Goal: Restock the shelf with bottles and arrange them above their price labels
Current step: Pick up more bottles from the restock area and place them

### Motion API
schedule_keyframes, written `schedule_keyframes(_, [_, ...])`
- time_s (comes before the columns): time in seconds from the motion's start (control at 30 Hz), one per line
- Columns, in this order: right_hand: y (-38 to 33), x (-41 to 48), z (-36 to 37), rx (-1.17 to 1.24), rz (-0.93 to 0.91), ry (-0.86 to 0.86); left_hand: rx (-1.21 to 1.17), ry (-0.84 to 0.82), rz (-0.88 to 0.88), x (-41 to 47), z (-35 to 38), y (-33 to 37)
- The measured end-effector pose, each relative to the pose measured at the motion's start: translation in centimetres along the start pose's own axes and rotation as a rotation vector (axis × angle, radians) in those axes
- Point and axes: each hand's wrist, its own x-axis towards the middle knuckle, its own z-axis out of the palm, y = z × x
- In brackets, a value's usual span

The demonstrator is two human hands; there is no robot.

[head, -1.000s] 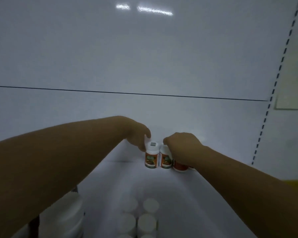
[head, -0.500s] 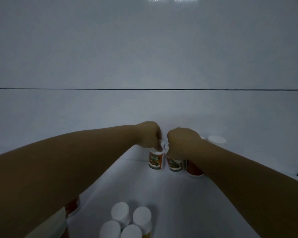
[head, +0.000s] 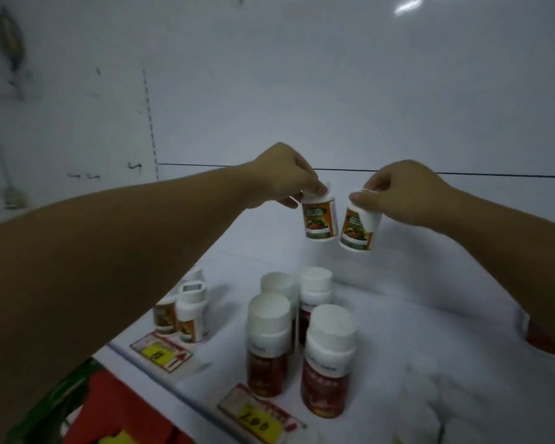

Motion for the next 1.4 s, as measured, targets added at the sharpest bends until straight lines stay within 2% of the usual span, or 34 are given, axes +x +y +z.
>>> schedule_keyframes(0.2, [-10.0,1.2,3.9,0.120,-0.059,-0.021,-0.091,0.112,-0.035,-3.9,-8.5,-6.3])
schedule_keyframes(0.3, [-14.0,1.2,7.1,0.070,-0.049,-0.063,-0.162,0.147,-0.066,-5.3,-11.5,-10.5])
schedule_keyframes(0.43, [-17.4,1.2,10.4,-0.074,0.013,-0.141,-0.212,0.165,-0.068,-5.6,-12.7,-15.5])
schedule_keyframes(0.63, [-18.3,2.3,13.6,-0.164,0.165,-0.255,-0.220,0.154,-0.031,-3.2,-11.8,-19.3])
schedule_keyframes(0.77, [-17.7,3.3,15.5,-0.160,0.233,-0.389,-0.163,0.005,-0.105,-1.2,-10.6,-20.3])
schedule_keyframes(1.07, [-17.3,5.9,18.4,-0.045,0.284,-0.644,0.102,-0.536,-0.304,1.4,-8.1,-21.2])
schedule_keyframes(1.23, [-17.1,5.4,19.2,-0.071,0.277,-0.726,0.174,-0.615,-0.258,2.1,-7.7,-21.7])
schedule_keyframes(1.33, [-17.5,4.7,18.9,-0.103,0.299,-0.726,0.247,-0.626,-0.179,2.4,-7.6,-21.8])
schedule_keyframes(1.4, [-17.8,4.1,18.5,-0.119,0.297,-0.666,0.302,-0.619,-0.108,2.7,-7.7,-21.5])
